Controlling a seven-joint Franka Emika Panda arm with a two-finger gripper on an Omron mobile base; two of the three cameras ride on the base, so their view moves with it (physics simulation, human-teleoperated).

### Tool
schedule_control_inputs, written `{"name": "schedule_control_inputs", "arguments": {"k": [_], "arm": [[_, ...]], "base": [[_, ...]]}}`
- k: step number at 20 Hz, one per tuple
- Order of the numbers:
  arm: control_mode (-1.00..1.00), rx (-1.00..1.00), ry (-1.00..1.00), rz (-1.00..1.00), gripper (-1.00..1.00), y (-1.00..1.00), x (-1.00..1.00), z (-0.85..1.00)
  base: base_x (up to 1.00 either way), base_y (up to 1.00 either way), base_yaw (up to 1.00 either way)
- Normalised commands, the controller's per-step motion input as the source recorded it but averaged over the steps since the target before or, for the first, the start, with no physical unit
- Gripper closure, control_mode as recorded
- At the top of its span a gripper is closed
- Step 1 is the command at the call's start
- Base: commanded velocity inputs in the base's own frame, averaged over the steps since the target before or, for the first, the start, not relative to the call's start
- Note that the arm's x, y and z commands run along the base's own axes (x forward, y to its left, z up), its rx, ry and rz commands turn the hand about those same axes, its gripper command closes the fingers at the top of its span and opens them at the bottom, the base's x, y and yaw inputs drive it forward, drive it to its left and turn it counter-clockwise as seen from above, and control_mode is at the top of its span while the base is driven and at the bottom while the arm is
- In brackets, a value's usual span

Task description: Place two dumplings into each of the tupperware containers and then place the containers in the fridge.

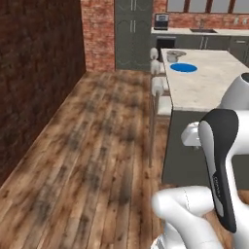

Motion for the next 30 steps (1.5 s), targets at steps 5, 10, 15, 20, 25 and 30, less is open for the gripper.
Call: {"name": "schedule_control_inputs", "arguments": {"k": [5,10,15,20,25,30], "arm": [[1.0,0.0,0.0,0.0,-1.0,0.0,0.0,0.0],[1.0,0.0,0.0,0.0,-1.0,0.0,0.0,0.0],[1.0,0.0,0.0,0.0,-1.0,0.0,0.0,0.0],[1.0,0.0,0.0,0.0,-1.0,0.0,0.0,0.0],[1.0,0.0,0.0,0.0,-1.0,0.0,0.0,0.0],[1.0,0.0,0.0,0.0,-1.0,0.0,0.0,0.0]], "base": [[0.49,1.0,-0.46],[0.66,1.0,-0.4],[0.92,1.0,-0.34],[1.0,1.0,-0.36],[1.0,1.0,-0.27],[1.0,0.98,-0.04]]}}
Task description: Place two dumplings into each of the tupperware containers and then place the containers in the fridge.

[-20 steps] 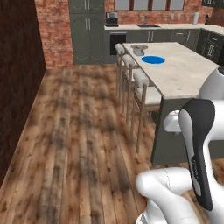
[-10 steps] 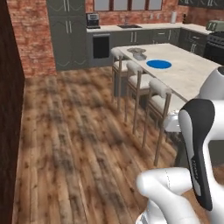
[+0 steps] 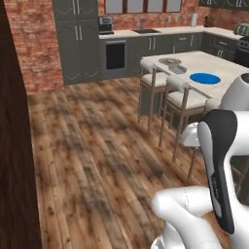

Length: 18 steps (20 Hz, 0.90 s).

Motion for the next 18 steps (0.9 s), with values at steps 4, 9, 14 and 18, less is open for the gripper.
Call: {"name": "schedule_control_inputs", "arguments": {"k": [4,9,14,18], "arm": [[1.0,0.0,0.0,0.0,-1.0,0.0,0.0,0.0],[1.0,0.0,0.0,0.0,-1.0,0.0,0.0,0.0],[1.0,0.0,0.0,0.0,-1.0,0.0,0.0,0.0],[1.0,0.0,0.0,0.0,-1.0,0.0,0.0,0.0]], "base": [[1.0,0.56,0.0],[1.0,0.04,0.0],[1.0,0.11,0.0],[1.0,0.3,0.0]]}}
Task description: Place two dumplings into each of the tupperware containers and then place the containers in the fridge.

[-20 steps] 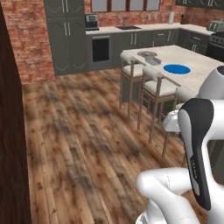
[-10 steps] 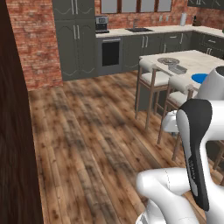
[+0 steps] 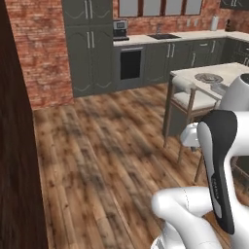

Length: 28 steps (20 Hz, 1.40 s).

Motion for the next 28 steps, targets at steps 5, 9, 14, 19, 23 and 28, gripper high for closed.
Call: {"name": "schedule_control_inputs", "arguments": {"k": [5,9,14,19,23,28], "arm": [[1.0,0.0,0.0,0.0,-1.0,0.0,0.0,0.0],[1.0,0.0,0.0,0.0,-1.0,0.0,0.0,0.0],[1.0,0.0,0.0,0.0,-1.0,0.0,0.0,0.0],[1.0,0.0,0.0,0.0,-1.0,0.0,0.0,0.0],[1.0,0.0,0.0,0.0,-1.0,0.0,0.0,0.0],[1.0,0.0,0.0,0.0,-1.0,0.0,0.0,0.0]], "base": [[1.0,0.29,-0.07],[1.0,0.48,-0.45],[0.99,0.62,-0.57],[0.91,0.76,-0.66],[0.86,0.85,-0.63],[0.77,0.78,-0.68]]}}
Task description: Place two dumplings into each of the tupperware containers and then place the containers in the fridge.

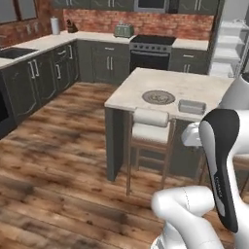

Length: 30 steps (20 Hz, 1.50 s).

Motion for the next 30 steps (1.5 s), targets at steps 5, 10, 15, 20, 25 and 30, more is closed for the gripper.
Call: {"name": "schedule_control_inputs", "arguments": {"k": [5,10,15,20,25,30], "arm": [[1.0,0.0,0.0,0.0,-1.0,0.0,0.0,0.0],[1.0,0.0,0.0,0.0,-1.0,0.0,0.0,0.0],[1.0,0.0,0.0,0.0,-1.0,0.0,0.0,0.0],[1.0,0.0,0.0,0.0,-1.0,0.0,0.0,0.0],[1.0,0.0,0.0,0.0,-1.0,0.0,0.0,0.0],[1.0,0.0,0.0,0.0,-1.0,0.0,0.0,0.0]], "base": [[0.73,0.77,-0.68],[0.57,0.63,-0.7],[0.76,0.46,-0.54],[0.92,0.38,-0.18],[0.95,-0.07,0.14],[0.77,-0.48,0.16]]}}
